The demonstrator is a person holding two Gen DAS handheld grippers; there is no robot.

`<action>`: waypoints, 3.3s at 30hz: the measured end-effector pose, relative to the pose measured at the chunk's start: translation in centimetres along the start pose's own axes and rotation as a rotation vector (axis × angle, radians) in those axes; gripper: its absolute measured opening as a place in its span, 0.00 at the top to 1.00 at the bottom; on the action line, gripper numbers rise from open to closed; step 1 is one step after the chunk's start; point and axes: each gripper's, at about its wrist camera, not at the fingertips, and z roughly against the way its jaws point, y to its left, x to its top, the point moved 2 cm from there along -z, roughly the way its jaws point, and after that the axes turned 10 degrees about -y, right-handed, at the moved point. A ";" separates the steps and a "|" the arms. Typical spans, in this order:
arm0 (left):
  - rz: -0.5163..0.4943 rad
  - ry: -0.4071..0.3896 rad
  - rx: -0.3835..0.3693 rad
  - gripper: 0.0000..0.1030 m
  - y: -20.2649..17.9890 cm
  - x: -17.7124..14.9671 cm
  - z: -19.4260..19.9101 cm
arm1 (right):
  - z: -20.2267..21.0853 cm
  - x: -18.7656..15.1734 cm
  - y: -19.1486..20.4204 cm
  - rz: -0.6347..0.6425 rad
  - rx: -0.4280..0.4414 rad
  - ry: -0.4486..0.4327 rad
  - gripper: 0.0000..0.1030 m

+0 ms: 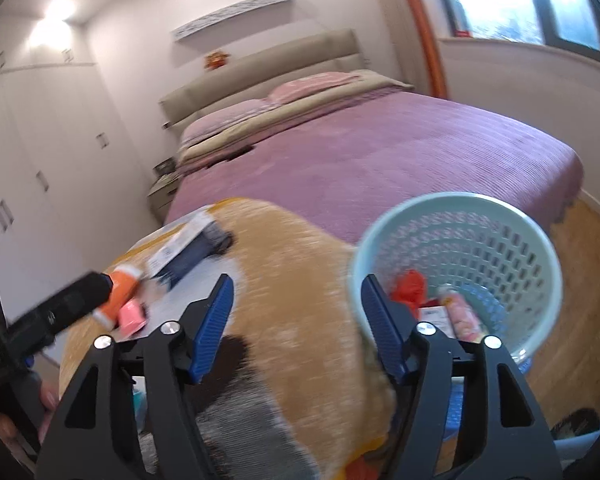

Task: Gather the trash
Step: 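Move both open grippers back over the rug, then grasp the orange paper cup with the left gripper while the right gripper grasps the teal packet, then carry the orange cup and teal packet over the teal basket and release both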

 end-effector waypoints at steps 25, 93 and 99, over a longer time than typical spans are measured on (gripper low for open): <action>0.171 0.043 0.543 0.19 19.7 -6.6 9.6 | -3.5 -13.9 18.7 0.515 0.287 0.260 0.20; -0.015 -0.027 0.398 0.42 15.9 2.2 3.7 | -8.2 -8.4 11.0 0.131 0.133 0.197 0.62; -0.062 -0.070 0.324 0.43 11.8 3.7 3.7 | -6.3 -6.5 8.8 0.082 0.127 0.143 0.62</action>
